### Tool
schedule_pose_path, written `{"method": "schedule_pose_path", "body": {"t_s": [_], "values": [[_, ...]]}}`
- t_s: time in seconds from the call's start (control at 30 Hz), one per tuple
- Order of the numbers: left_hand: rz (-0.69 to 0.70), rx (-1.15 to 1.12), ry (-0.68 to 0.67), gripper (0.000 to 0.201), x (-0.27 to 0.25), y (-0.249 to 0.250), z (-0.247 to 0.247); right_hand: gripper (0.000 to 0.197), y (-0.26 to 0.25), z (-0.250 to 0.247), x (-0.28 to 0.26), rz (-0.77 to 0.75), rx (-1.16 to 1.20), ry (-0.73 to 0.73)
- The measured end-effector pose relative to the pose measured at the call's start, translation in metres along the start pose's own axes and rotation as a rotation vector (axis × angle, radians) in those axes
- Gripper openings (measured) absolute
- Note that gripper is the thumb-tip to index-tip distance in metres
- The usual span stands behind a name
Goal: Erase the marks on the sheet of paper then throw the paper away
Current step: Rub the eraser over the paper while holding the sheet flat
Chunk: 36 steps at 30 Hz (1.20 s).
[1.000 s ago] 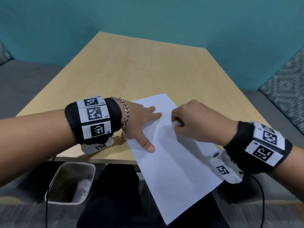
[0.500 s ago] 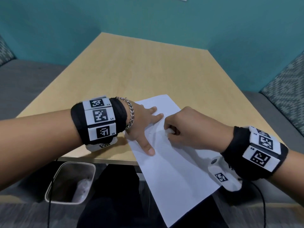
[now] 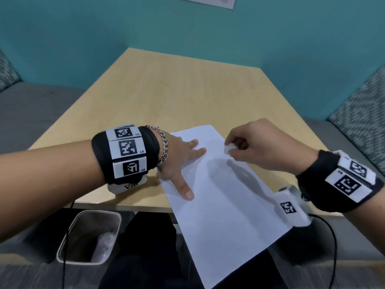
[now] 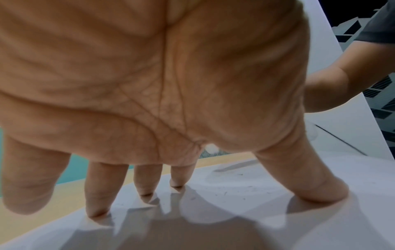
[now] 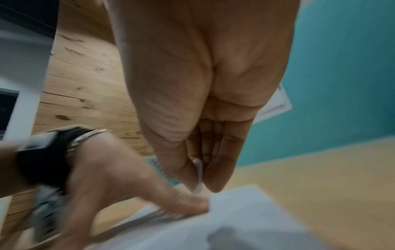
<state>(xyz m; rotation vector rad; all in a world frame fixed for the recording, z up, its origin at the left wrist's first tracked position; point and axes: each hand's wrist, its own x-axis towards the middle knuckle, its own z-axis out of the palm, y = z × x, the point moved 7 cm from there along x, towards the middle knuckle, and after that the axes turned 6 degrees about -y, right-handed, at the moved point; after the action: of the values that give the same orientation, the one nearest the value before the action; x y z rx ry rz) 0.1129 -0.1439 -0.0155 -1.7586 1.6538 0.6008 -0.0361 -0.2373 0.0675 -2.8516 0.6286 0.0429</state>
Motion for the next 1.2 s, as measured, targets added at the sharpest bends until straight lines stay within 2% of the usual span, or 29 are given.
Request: {"method": "schedule_pose_path", "body": {"t_s": [0.2,0.27,0.4,0.6,0.83,1.07,1.2], "values": [[0.091,0.015,0.054,0.136,-0.006,-0.013,-0.015,0.013,0.004,0.036,-0.030,-0.003,0.032,-0.160],[0.100,-0.021,0.072,0.135,-0.008,-0.017,-0.019,0.008,0.003,0.040,-0.037,-0.011,0.039,-0.137],[0.117,-0.105,0.100,0.116,-0.014,-0.009,-0.023,0.005,-0.002,0.042,-0.043,-0.015,0.015,-0.136],[0.108,-0.065,0.030,0.135,-0.008,0.007,-0.010,0.012,-0.009,0.029,-0.027,-0.087,-0.021,-0.206],[0.079,-0.035,0.029,0.132,-0.006,0.006,-0.009,0.024,-0.008,0.035,0.005,-0.107,-0.038,-0.142],[0.068,-0.039,0.011,0.136,-0.003,0.007,-0.011,0.015,-0.011,0.035,-0.006,-0.186,-0.022,-0.305],[0.058,0.003,0.005,0.135,-0.003,0.008,-0.014,0.015,-0.013,0.038,0.001,-0.205,-0.125,-0.192]]}}
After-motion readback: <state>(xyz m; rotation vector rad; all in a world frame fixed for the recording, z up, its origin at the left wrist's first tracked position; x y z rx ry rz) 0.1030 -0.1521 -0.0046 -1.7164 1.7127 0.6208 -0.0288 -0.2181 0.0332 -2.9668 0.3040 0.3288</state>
